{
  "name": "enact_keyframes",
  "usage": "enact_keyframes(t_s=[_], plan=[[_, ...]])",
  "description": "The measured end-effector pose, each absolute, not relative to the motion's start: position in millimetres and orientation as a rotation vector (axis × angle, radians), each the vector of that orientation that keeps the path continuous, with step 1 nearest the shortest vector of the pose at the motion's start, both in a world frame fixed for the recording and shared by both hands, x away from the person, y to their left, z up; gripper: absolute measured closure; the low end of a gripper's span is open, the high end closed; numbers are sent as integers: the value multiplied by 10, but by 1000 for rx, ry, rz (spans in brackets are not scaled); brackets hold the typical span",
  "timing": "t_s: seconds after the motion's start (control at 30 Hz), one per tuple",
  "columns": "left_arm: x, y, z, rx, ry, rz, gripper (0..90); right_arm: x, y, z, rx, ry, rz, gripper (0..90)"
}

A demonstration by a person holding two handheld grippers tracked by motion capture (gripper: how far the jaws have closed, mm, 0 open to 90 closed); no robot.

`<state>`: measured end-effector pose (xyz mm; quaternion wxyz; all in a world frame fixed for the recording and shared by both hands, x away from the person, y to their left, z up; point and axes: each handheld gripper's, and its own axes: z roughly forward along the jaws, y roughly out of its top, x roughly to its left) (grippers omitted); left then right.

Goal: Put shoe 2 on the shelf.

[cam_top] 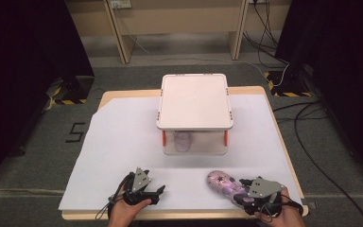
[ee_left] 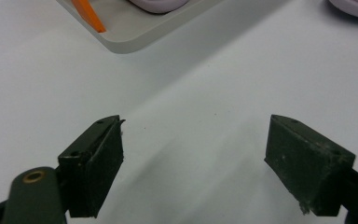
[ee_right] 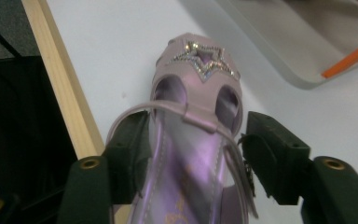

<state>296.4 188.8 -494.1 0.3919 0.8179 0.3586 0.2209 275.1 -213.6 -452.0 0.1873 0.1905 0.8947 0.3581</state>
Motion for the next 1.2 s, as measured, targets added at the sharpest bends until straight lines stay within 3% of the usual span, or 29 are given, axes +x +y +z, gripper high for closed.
enact_keyframes(t_s=[0.17, 0.6, 1.2], plan=[[2969, 1884, -4944, 2083, 910, 561, 189, 2777, -2064, -4557, 496, 2513, 999, 489], [2972, 1873, -4938, 2091, 904, 558, 189, 2757, -1944, -4516, 426, 2427, 931, 767], [2977, 1890, -4940, 2071, 918, 561, 189, 3056, -1759, -4364, 525, 2297, 991, 797]])
